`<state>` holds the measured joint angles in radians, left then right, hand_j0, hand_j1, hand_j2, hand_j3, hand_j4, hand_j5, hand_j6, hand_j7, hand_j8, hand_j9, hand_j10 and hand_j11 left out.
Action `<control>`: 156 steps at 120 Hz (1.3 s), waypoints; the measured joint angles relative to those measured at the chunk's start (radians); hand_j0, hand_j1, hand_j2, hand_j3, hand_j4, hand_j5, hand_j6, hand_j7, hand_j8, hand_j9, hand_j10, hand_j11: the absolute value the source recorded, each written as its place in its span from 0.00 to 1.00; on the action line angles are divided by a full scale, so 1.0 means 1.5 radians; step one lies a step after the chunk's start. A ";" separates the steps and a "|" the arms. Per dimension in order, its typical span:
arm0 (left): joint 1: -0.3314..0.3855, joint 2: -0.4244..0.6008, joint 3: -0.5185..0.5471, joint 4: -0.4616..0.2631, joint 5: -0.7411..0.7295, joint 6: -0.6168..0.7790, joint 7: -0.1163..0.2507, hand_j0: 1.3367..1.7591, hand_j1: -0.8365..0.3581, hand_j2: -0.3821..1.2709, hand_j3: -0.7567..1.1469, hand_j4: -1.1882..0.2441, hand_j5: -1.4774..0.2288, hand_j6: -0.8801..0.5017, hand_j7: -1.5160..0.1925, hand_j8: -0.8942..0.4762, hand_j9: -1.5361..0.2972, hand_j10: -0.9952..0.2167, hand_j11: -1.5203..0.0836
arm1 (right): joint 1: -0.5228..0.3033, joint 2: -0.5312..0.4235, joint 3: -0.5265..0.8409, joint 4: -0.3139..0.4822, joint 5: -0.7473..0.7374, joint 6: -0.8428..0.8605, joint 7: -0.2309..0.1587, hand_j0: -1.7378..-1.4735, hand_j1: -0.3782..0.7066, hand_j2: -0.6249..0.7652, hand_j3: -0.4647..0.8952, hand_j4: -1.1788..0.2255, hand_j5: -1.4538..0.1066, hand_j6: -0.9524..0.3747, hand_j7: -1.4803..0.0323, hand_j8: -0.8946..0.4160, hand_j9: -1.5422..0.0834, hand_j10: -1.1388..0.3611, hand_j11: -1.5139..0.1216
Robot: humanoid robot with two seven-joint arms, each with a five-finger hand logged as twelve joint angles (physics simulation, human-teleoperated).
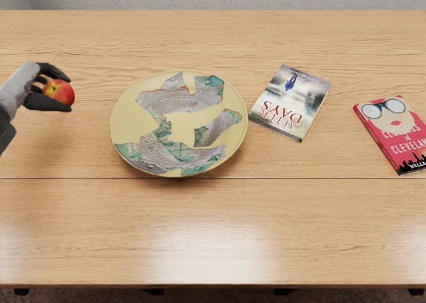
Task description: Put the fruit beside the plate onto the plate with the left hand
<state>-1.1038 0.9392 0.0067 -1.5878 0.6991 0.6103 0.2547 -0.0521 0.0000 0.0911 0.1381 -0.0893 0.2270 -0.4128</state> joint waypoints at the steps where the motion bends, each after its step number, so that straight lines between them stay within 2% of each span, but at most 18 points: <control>1: -0.002 -0.002 0.000 0.000 0.000 0.000 0.000 0.75 0.46 0.39 0.40 0.44 0.31 0.38 0.35 0.37 0.34 0.31 0.38 | 0.000 0.000 0.000 0.000 0.000 0.000 0.000 0.30 0.03 0.45 0.34 0.84 0.93 0.72 0.98 0.68 0.95 0.76 0.93; 12: -0.029 -0.034 -0.001 0.000 -0.001 0.000 -0.003 0.75 0.46 0.40 0.40 0.43 0.31 0.38 0.35 0.37 0.34 0.30 0.38 | 0.000 0.000 0.000 0.000 0.000 0.000 0.000 0.30 0.03 0.45 0.34 0.84 0.93 0.72 0.98 0.68 0.95 0.76 0.93; 31: -0.052 -0.100 -0.002 0.000 -0.001 -0.001 -0.004 0.75 0.50 0.34 0.40 0.42 0.31 0.37 0.34 0.36 0.34 0.29 0.38 | 0.000 0.000 0.000 0.000 0.000 0.000 0.000 0.30 0.03 0.45 0.34 0.84 0.93 0.72 0.98 0.68 0.95 0.76 0.93; 41: -0.054 -0.122 -0.003 0.000 -0.002 -0.001 -0.004 0.75 0.48 0.38 0.40 0.43 0.31 0.37 0.34 0.36 0.34 0.29 0.38 | 0.000 0.000 0.000 0.000 0.000 0.000 0.000 0.30 0.03 0.45 0.34 0.84 0.93 0.72 0.98 0.68 0.95 0.76 0.93; 68: -0.052 -0.181 -0.013 0.003 -0.003 -0.001 -0.005 0.75 0.50 0.36 0.40 0.42 0.31 0.36 0.35 0.35 0.35 0.28 0.38 | 0.000 0.000 0.000 0.000 0.000 0.000 0.000 0.30 0.03 0.45 0.34 0.84 0.93 0.72 0.98 0.68 0.95 0.76 0.93; 89: -0.042 -0.226 -0.011 0.027 -0.002 -0.001 -0.005 0.75 0.49 0.40 0.40 0.41 0.32 0.35 0.36 0.34 0.35 0.27 0.39 | 0.000 0.000 0.000 0.000 0.000 0.000 0.000 0.30 0.03 0.45 0.34 0.84 0.93 0.72 0.98 0.68 0.95 0.76 0.93; 100: -0.029 -0.234 -0.009 0.039 0.000 -0.001 -0.004 0.75 0.53 0.33 0.40 0.41 0.32 0.34 0.36 0.33 0.35 0.27 0.39 | 0.000 0.000 0.000 0.000 0.000 0.000 0.000 0.30 0.03 0.45 0.34 0.84 0.93 0.72 0.98 0.68 0.95 0.76 0.93; 115: -0.010 -0.244 -0.009 0.050 0.001 0.000 -0.004 0.75 0.50 0.40 0.40 0.40 0.32 0.34 0.36 0.33 0.35 0.27 0.39 | 0.000 0.000 0.000 0.000 0.000 0.000 0.000 0.30 0.03 0.45 0.34 0.84 0.93 0.72 0.98 0.68 0.95 0.76 0.93; 128: 0.000 -0.253 -0.009 0.058 0.001 0.000 -0.005 0.75 0.49 0.41 0.40 0.40 0.33 0.35 0.36 0.34 0.35 0.27 0.39 | 0.000 0.000 0.000 0.000 0.000 0.000 0.000 0.30 0.03 0.45 0.34 0.84 0.93 0.72 0.98 0.68 0.95 0.76 0.93; 140: 0.001 -0.256 -0.011 0.064 0.003 0.000 -0.005 0.76 0.53 0.36 0.40 0.44 0.40 0.35 0.43 0.34 0.41 0.34 0.46 | 0.000 0.000 0.000 0.000 0.000 0.000 0.000 0.30 0.03 0.45 0.34 0.84 0.93 0.72 0.98 0.68 0.95 0.76 0.93; 156: -0.006 -0.257 -0.014 0.067 0.003 0.000 -0.005 0.76 0.70 0.31 0.40 0.59 0.58 0.45 0.61 0.45 0.58 0.53 0.65 | 0.000 0.000 0.000 0.000 0.000 0.000 0.000 0.30 0.03 0.45 0.34 0.84 0.93 0.72 0.98 0.68 0.95 0.76 0.93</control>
<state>-1.1129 0.5538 -0.0149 -1.4872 0.7032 0.6108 0.2472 -0.0521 0.0000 0.0911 0.1381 -0.0892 0.2271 -0.4128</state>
